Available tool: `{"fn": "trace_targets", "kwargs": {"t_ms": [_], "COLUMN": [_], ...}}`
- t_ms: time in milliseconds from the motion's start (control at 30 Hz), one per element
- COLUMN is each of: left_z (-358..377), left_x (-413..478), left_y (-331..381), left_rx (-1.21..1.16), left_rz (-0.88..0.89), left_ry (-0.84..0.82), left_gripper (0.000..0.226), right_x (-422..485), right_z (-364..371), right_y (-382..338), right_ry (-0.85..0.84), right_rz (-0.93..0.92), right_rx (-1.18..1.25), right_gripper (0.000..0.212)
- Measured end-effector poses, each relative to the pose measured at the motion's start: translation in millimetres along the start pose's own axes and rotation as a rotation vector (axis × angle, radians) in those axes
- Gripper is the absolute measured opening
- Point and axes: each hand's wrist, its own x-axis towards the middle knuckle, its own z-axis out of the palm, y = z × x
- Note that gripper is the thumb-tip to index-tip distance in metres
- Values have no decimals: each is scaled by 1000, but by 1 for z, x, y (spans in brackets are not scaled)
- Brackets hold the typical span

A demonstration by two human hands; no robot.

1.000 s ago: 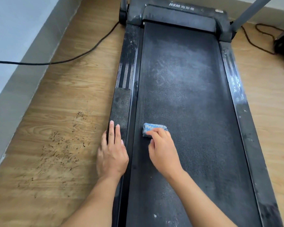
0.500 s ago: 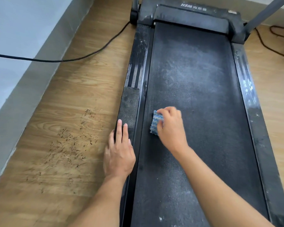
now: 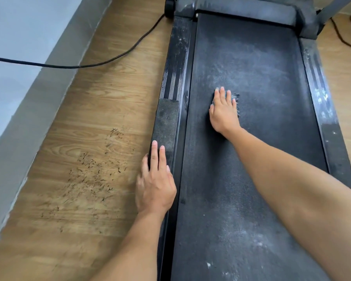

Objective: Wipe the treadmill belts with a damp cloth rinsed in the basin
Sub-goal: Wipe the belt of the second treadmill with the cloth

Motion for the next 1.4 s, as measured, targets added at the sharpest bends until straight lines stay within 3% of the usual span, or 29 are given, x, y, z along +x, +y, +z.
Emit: {"fn": "trace_targets", "kwargs": {"t_ms": [100, 233, 333, 400, 500, 667, 767, 900, 1100, 1167, 1267, 1400], "left_z": [-1, -2, -2, -2, -2, 3, 0, 0, -3, -3, -1, 1], "left_x": [0, 0, 0, 0, 0, -1, -1, 0, -1, -1, -1, -1], "left_y": [0, 1, 0, 0, 1, 1, 1, 2, 5, 4, 5, 4], "left_rx": [-6, -9, -24, -23, 2, 8, 6, 3, 2, -3, -4, 5], "left_rz": [5, 4, -1, 7, 5, -5, -13, -7, -10, -21, -22, -26], "left_ry": [6, -6, -9, -8, -4, 24, 25, 14, -3, -18, -10, -3], "left_gripper": [62, 62, 63, 63, 63, 64, 66, 67, 68, 68, 68, 68], "right_x": [-50, -202, -338, -366, -288, -63, 1, -61, -308, -358, -314, -145], "right_z": [4, 17, 40, 47, 31, -9, -27, -25, -16, -9, -6, -15], "right_y": [10, 19, 15, 10, -3, 4, 18, 44, 62, 62, 58, 63], "right_ry": [-3, -95, -113, -135, -150, -144, -197, -214, -391, -354, -309, -148], "right_rz": [-123, -201, -182, -120, -87, 107, 110, -56, -198, -193, -116, 40], "right_rx": [20, 119, 69, -7, -56, 41, 8, -33, -56, -69, -71, 0], "right_gripper": [61, 63, 68, 78, 86, 93, 101, 113, 110, 109, 107, 105]}}
